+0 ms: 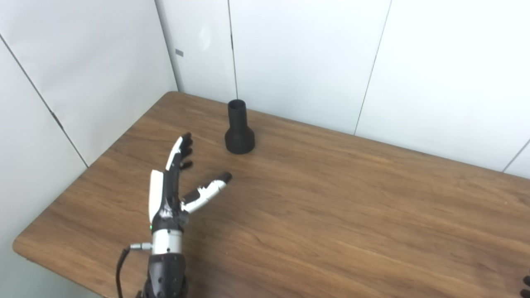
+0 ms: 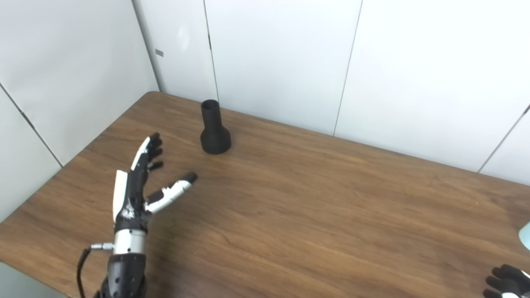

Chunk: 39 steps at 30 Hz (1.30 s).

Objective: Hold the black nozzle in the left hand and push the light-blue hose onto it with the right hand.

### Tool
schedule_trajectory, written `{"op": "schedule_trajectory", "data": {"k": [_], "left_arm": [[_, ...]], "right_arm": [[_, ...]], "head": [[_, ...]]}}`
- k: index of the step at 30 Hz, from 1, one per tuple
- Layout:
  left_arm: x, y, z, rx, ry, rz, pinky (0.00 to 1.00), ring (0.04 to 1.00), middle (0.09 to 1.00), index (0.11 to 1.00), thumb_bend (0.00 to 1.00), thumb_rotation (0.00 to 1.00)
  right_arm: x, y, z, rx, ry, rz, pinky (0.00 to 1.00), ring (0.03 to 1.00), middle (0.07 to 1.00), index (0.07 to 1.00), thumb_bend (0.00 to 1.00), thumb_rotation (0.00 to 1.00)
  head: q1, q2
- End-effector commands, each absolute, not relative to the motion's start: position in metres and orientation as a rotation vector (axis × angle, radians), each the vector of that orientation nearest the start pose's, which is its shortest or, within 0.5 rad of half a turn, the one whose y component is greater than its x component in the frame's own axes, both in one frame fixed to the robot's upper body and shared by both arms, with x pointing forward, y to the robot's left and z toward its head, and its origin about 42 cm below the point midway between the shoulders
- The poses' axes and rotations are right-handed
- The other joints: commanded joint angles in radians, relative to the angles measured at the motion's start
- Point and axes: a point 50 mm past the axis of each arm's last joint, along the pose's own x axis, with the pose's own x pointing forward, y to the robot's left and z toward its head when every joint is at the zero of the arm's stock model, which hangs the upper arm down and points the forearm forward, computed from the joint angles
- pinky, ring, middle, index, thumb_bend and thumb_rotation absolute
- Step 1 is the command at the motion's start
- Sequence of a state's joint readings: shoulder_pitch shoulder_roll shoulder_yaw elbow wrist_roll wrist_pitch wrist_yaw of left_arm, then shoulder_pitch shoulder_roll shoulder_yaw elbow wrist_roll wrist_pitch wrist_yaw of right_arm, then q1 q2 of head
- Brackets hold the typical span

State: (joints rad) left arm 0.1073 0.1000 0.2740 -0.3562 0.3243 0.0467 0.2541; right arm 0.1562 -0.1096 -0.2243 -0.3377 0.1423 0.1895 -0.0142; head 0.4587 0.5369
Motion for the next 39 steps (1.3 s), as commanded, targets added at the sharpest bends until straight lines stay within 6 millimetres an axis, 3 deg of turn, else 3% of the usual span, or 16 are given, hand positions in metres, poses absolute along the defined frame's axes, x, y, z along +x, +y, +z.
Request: {"op": "schedule_trajectory", "data": {"k": [1, 10, 21, 28, 33, 39], "left_arm": [[0.235, 0.334, 0.188, 0.505, -0.254, 0.577, 0.83, 0.902, 0.926, 0.966, 0.87, 0.33], [0.271, 0.349, 0.185, 0.580, -0.167, 0.513, 0.82, 0.896, 0.918, 0.949, 0.95, 0.31], [0.326, 0.366, 0.196, 0.656, -0.054, 0.456, 0.82, 0.900, 0.929, 0.953, 1.00, 0.42], [0.347, 0.375, 0.194, 0.687, 0.026, 0.398, 0.79, 0.893, 0.953, 0.986, 1.00, 0.49], [0.365, 0.376, 0.189, 0.723, 0.062, 0.367, 0.77, 0.879, 0.941, 0.971, 1.00, 0.46], [0.384, 0.371, 0.190, 0.762, 0.076, 0.324, 0.85, 0.941, 0.963, 0.970, 1.00, 0.38]], "right_arm": [[0.229, -0.311, 0.156, -0.009, -0.088, -0.230, 0.57, 0.653, 0.663, 0.620, 0.35, 0.44], [0.233, -0.312, 0.153, -0.002, -0.095, -0.236, 0.54, 0.643, 0.656, 0.605, 0.38, 0.46], [0.236, -0.312, 0.153, -0.006, -0.091, -0.240, 0.52, 0.619, 0.632, 0.584, 0.44, 0.49], [0.237, -0.313, 0.153, -0.006, -0.095, -0.228, 0.52, 0.627, 0.640, 0.589, 0.43, 0.50], [0.239, -0.313, 0.151, -0.008, -0.087, -0.234, 0.51, 0.621, 0.631, 0.580, 0.44, 0.49], [0.241, -0.316, 0.150, -0.016, -0.092, -0.222, 0.50, 0.613, 0.628, 0.579, 0.45, 0.50]], "head": [[-0.003, -0.001], [-0.010, -0.006], [-0.010, -0.020], [-0.013, -0.026], [-0.013, -0.031], [-0.017, -0.034]]}}
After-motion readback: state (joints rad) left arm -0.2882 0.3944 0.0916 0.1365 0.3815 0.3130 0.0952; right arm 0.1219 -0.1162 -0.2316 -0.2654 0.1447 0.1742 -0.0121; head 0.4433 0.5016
